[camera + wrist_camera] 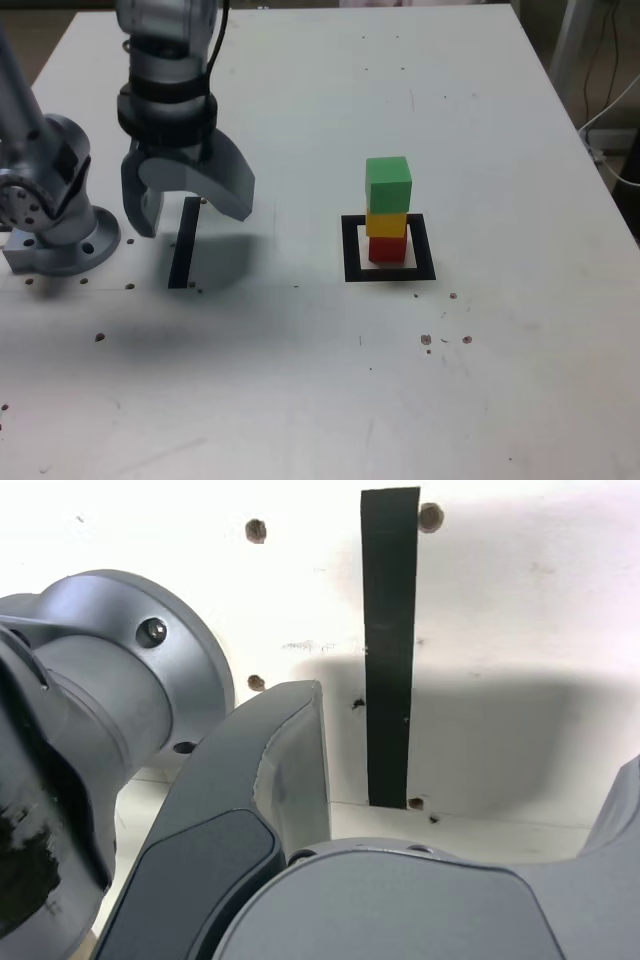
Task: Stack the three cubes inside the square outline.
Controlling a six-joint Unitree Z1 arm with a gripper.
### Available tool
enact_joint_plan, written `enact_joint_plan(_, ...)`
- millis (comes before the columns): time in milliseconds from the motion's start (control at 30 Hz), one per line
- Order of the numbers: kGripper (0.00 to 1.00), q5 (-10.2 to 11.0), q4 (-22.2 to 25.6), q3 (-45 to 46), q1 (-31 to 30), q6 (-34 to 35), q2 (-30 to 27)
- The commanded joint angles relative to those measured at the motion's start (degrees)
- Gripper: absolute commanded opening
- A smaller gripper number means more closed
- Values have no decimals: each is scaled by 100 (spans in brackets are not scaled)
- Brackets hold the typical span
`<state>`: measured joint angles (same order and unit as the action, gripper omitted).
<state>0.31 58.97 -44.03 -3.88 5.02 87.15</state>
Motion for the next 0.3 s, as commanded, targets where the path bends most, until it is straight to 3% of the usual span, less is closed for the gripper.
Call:
enact_joint_plan(0, 99, -39, -34, 60, 11, -10, 2)
enact_joint_plan(267, 99, -54, -21, 103, 11, -10, -30)
